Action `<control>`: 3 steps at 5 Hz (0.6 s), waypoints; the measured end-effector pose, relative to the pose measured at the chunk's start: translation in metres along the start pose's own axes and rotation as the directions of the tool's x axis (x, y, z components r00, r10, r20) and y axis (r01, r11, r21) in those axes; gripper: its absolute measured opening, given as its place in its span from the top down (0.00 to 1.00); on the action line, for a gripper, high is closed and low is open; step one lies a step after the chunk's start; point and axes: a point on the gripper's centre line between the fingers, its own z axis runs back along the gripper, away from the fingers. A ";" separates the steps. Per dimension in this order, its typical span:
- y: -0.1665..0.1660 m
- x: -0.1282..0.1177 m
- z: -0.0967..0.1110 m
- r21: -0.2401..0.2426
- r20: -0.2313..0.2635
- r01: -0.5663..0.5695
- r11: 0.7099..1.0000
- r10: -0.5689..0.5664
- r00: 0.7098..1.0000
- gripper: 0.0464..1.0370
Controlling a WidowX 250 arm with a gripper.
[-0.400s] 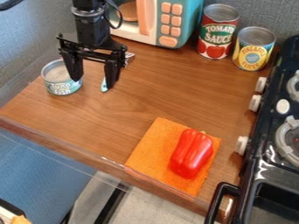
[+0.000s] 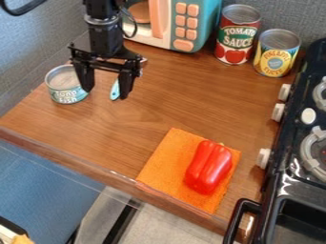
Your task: Move the blue spatula to the right side
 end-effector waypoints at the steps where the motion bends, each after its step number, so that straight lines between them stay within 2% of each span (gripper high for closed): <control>1: 0.003 0.021 -0.003 0.021 0.013 -0.026 0.999 0.026 1.000 0.04; 2: 0.004 0.044 -0.008 0.032 0.039 -0.034 0.999 0.033 0.999 0.04; 3: 0.005 0.059 -0.021 0.045 0.043 -0.035 0.998 0.033 0.999 0.04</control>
